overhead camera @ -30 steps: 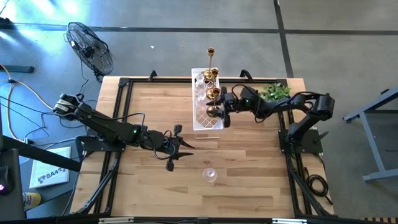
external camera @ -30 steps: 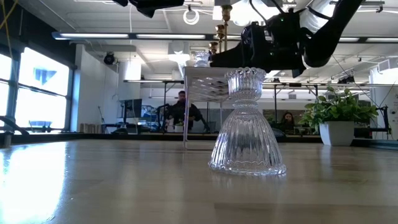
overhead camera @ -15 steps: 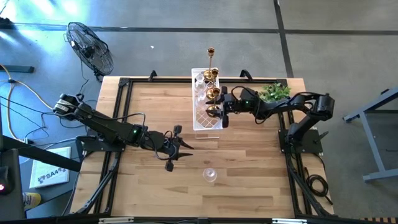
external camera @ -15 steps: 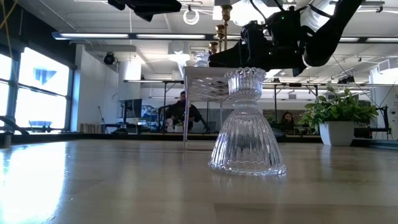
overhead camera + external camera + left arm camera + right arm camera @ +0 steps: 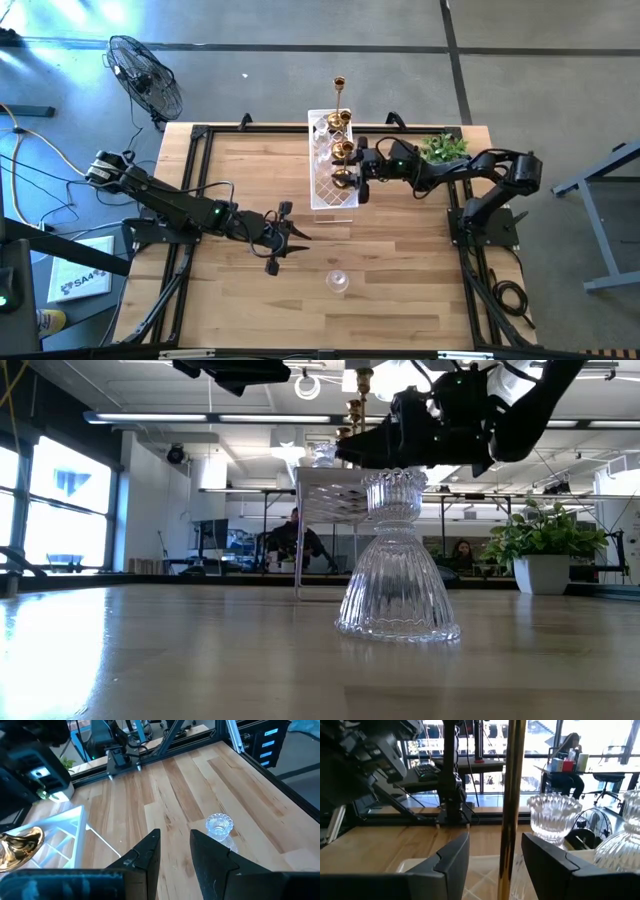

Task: Pick & Place candle stick holders
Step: Put the gold candle holder on the shelf aligned with the other gold candle holders

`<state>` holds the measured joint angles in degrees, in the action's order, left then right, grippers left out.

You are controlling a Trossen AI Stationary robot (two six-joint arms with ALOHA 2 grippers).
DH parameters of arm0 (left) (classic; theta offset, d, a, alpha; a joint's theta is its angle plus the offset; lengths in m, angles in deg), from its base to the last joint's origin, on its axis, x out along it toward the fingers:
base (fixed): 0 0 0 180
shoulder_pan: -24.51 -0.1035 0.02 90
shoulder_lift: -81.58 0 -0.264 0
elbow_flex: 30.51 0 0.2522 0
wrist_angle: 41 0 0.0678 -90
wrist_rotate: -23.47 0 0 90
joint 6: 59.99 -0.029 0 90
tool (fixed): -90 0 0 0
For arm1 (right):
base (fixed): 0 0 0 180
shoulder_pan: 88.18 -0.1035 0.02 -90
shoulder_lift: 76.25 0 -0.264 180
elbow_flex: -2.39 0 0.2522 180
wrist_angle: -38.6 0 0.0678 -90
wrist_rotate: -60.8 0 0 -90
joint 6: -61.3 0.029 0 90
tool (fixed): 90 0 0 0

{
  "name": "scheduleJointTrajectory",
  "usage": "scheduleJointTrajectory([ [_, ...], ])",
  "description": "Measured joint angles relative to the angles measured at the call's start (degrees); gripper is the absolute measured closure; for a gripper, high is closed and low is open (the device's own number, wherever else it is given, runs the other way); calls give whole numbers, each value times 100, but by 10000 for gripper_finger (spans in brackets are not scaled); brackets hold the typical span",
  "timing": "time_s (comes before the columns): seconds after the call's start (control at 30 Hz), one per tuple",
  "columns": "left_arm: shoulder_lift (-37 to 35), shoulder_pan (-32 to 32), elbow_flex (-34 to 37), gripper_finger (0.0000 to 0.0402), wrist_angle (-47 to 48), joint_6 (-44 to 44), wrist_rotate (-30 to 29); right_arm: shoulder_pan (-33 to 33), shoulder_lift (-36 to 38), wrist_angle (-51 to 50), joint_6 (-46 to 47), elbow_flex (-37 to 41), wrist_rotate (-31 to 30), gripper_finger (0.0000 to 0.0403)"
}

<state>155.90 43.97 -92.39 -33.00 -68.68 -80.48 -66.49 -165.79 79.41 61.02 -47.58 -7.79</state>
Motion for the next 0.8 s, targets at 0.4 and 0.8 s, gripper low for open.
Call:
scheduleJointTrajectory([
  [0.4, 0, 1, 0, 300, 88, 106, -9, 4, 925, -974, -273, -4, -190, 227],
  [0.8, 0, 0, 0, 300, 142, 149, -9, 4, 1681, -2150, -537, -4, -1214, 227],
])
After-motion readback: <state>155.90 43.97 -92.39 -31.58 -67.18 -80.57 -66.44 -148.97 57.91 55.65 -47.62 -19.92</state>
